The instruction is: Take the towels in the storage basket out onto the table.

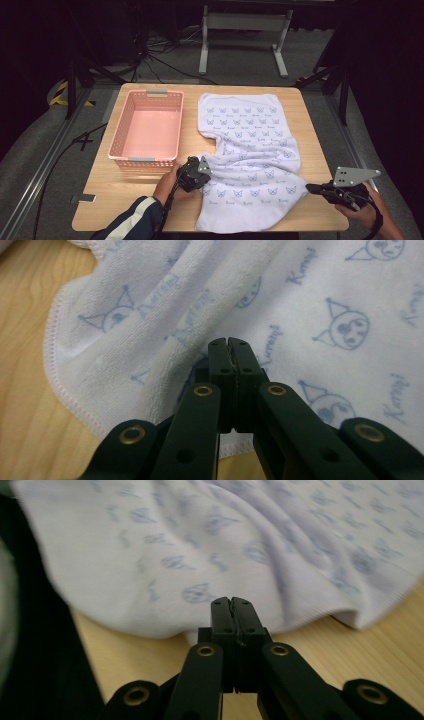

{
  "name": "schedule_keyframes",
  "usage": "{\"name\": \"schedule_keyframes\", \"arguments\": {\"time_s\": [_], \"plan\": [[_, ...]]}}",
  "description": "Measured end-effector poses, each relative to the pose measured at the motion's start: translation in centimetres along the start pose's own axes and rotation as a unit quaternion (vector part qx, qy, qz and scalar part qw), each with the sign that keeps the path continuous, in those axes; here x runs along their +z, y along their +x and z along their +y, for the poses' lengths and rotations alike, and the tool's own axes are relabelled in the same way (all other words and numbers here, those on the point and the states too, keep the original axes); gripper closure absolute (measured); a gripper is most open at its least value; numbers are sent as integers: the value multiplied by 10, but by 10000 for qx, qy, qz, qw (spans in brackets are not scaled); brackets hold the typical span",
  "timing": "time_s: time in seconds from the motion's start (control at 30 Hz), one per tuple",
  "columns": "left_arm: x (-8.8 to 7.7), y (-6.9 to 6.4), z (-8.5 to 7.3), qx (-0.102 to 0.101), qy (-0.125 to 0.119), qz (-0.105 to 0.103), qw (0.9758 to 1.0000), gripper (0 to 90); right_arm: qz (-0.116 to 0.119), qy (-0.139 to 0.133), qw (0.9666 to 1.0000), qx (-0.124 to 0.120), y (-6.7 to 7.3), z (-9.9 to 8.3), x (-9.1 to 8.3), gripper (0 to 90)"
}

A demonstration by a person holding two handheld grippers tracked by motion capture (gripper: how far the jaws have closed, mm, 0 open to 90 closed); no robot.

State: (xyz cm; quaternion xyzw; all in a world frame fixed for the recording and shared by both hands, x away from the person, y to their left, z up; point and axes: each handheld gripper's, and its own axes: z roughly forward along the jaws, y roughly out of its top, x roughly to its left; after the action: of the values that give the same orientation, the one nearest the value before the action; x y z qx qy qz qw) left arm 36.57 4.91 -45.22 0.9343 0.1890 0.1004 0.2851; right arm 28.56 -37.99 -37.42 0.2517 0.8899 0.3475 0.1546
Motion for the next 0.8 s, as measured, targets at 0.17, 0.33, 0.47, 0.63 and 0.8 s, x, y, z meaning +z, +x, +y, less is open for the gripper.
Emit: {"name": "schedule_keyframes", "arguments": {"time_s": [0.17,0.33,0.47,0.63,0.8], "plan": [[-1,-2,3,20,-114,31,9999,897,-341,-67,9989,314,-34,-2,23,900],[-20,-37,14,687,-873,-1046,9883,708,498,-66,9987,-132,-19,-6,26,721],[-12,-84,23,1196,-684,-1593,9776,514,610,-27,9981,-10,2,-15,38,635],[12,-107,21,1505,-275,-1626,9748,460,833,179,9962,-199,28,-19,51,575],[12,-90,21,1207,-324,-1625,9788,707,1070,251,9922,-588,45,-19,55,498]]}}
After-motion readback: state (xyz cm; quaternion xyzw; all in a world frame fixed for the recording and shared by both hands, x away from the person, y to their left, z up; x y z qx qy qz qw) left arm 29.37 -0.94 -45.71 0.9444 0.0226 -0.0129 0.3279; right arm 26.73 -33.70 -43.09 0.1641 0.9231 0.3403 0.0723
